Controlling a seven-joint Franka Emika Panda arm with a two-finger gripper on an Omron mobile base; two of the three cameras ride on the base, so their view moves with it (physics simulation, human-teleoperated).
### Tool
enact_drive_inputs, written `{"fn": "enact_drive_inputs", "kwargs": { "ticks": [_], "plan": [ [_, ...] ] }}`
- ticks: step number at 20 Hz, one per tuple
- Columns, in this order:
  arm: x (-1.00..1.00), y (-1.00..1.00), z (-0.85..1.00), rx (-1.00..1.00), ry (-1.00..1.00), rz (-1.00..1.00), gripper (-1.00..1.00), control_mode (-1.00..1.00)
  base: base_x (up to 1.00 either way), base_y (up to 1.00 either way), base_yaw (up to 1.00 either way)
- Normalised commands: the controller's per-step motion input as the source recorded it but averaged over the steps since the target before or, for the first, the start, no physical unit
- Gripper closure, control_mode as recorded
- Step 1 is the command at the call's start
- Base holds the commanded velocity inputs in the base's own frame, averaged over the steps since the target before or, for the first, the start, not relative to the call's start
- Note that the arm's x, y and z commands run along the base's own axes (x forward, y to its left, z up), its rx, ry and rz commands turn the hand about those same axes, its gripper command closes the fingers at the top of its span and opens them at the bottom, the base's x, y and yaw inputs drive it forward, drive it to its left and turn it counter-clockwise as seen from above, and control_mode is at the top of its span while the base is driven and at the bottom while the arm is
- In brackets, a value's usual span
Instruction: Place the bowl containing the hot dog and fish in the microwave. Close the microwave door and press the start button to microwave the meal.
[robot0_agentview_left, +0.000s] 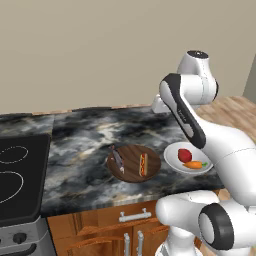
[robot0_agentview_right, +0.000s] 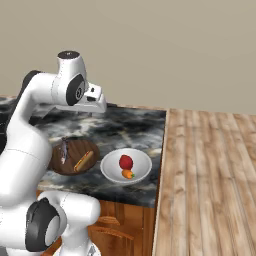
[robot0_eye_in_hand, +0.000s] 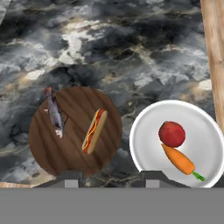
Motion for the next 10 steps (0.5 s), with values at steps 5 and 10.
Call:
{"fn": "enact_drive_inputs", "kwargs": {
  "ticks": [5, 10],
  "plan": [
    [-0.16, -0.13, -0.13, 0.04, -0.01, 0.00, -1.00, -1.00, 0.00, 0.00, 0.00],
    [-0.30, -0.09, -0.38, 0.01, -0.01, 0.00, -1.00, -1.00, 0.00, 0.00, 0.00]
  ]
}}
